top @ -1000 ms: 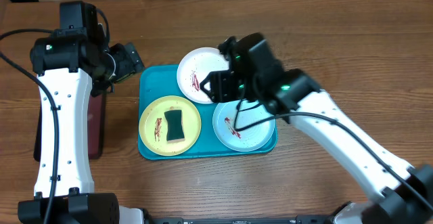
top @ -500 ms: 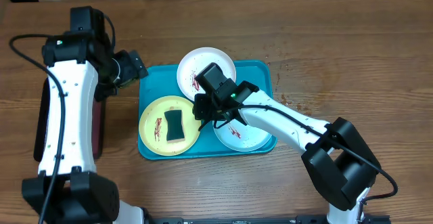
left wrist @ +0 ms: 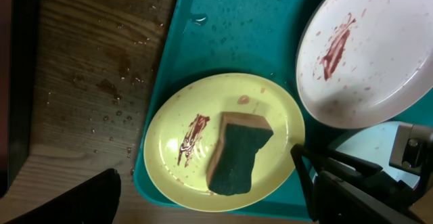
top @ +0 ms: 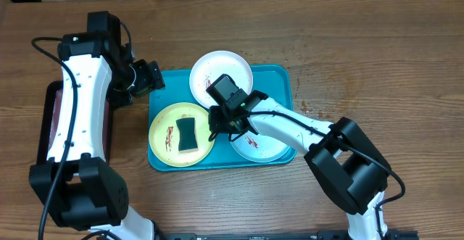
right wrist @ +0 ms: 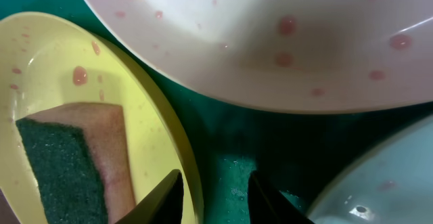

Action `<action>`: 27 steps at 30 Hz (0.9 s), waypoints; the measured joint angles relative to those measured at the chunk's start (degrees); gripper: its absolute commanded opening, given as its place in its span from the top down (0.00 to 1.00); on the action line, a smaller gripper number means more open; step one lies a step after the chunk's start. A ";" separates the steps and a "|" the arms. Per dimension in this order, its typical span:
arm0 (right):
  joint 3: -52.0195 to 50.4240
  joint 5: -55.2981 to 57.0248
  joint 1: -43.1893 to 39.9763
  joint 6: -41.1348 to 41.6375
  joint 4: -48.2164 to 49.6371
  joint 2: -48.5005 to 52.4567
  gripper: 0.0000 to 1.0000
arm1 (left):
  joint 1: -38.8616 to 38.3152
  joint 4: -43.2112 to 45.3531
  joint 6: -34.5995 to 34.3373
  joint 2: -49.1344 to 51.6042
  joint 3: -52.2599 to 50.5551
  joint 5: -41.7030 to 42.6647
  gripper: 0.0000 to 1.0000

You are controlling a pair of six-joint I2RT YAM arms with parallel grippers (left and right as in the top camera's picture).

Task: Clean dirty plates on tray and stack at the side
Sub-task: 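Scrub the yellow plate with the sponge while the right gripper holds it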

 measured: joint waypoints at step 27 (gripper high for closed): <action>0.00 0.42 1.44 0.04 0.35 0.46 0.86 | -0.07 -2.75 8.85 2.14 -8.55 5.33 0.10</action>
